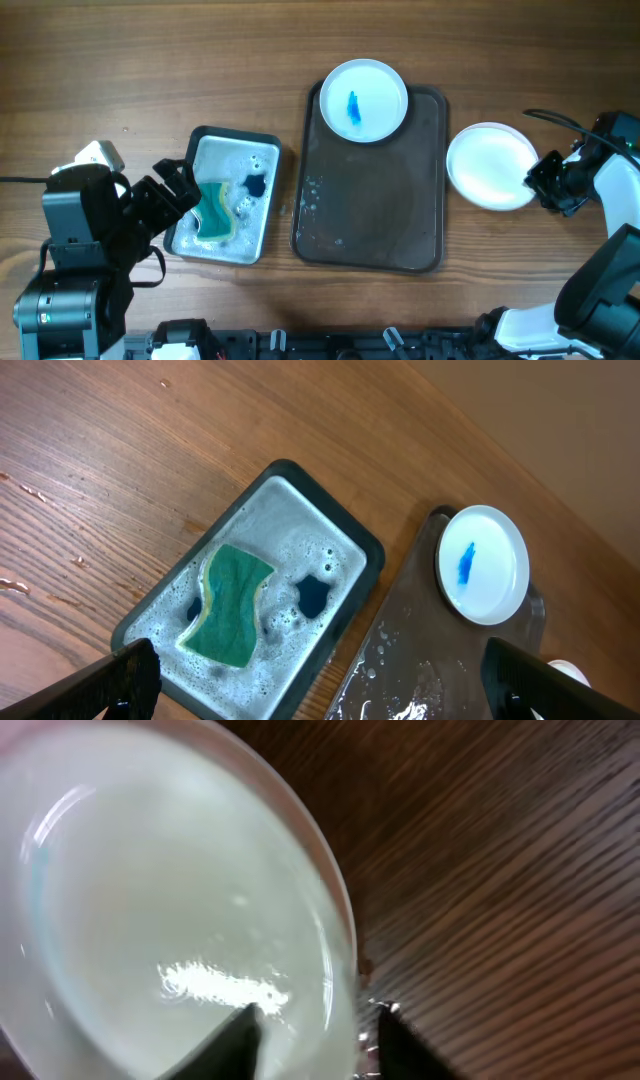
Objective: Clean dirty plates on tray and stack at the side
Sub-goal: 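Carry the plate right and stack it on the cleaned plate, then grip the last stained plate with the right gripper, pull it down-right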
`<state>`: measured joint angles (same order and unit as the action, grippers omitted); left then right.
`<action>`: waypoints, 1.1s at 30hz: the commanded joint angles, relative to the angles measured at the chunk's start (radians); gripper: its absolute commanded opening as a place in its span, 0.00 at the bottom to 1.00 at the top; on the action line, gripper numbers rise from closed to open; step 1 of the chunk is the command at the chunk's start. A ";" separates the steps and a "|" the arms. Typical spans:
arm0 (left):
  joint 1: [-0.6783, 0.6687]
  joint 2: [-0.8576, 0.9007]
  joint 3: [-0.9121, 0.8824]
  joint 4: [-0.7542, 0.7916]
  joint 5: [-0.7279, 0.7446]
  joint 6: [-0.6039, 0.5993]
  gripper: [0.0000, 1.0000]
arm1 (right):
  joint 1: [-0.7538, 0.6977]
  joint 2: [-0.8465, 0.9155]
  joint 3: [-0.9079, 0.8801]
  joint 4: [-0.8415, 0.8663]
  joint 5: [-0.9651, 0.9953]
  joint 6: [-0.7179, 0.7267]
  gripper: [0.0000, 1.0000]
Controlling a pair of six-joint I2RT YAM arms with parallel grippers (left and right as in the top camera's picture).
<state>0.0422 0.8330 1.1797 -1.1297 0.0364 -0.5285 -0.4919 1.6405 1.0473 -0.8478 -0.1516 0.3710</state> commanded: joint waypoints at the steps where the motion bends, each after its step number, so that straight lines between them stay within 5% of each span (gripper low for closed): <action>1: 0.000 -0.001 0.012 0.002 0.015 0.000 1.00 | 0.037 -0.118 0.077 -0.026 0.014 -0.041 0.47; 9: 0.000 -0.001 0.012 0.002 0.015 0.001 1.00 | 0.371 -0.346 0.161 0.006 -0.251 -0.213 0.45; 16: 0.000 -0.001 0.012 0.002 0.015 0.001 1.00 | 0.696 -0.253 0.172 0.135 -0.054 -0.211 0.52; 33: 0.000 -0.001 0.012 0.002 0.015 0.001 1.00 | 0.657 0.370 0.172 0.714 0.126 -0.262 0.62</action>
<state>0.0422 0.8330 1.1797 -1.1301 0.0364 -0.5285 0.1661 1.9404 1.2144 -0.1802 -0.0998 0.1364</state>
